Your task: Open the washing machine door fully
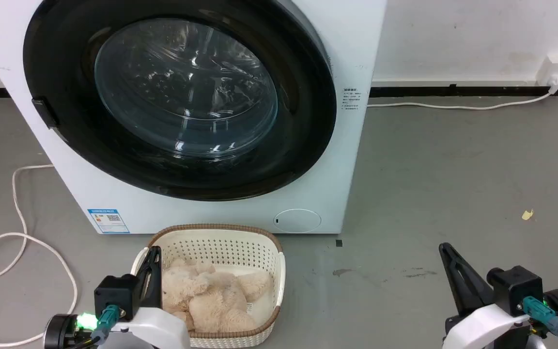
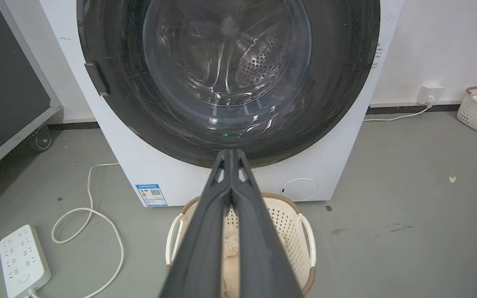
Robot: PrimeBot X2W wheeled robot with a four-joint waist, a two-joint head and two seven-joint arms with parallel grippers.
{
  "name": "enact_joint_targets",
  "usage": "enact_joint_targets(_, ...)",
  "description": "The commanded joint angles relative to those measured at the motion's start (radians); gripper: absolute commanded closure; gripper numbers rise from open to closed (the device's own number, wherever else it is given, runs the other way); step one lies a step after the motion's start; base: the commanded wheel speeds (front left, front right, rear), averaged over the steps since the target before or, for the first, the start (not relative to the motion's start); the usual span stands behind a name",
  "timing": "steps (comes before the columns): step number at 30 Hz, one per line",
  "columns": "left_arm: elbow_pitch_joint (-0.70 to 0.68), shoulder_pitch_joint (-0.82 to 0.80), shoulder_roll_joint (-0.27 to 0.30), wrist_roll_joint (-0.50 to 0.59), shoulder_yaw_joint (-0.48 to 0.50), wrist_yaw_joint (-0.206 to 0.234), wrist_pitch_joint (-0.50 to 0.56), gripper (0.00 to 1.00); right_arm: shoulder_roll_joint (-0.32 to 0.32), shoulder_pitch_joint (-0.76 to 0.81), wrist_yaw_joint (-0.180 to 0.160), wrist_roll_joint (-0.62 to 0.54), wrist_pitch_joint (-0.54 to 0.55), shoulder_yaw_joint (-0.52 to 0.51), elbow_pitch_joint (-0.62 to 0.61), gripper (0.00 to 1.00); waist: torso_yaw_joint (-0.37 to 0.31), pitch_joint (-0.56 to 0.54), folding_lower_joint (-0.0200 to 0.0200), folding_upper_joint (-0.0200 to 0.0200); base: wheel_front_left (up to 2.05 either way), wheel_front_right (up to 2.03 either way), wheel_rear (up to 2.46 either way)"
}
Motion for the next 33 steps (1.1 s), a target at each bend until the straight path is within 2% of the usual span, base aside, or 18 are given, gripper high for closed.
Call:
enact_joint_targets(1, -0.004, -0.015, 0.001, 0.003, 0.001, 0.002, 0.0, 1.0, 0.005, -0.012, -0.002, 0.0, 0.0, 0.0, 0.002, 1.0, 0.0, 0.0, 0.0, 0.0, 0.0, 0.0, 0.0)
enact_joint_targets(33, -0.004, -0.015, 0.001, 0.003, 0.001, 0.002, 0.0, 1.0, 0.005, -0.012, -0.002, 0.0, 0.0, 0.0, 0.002, 1.0, 0.0, 0.0, 0.0, 0.0, 0.0, 0.0, 0.0)
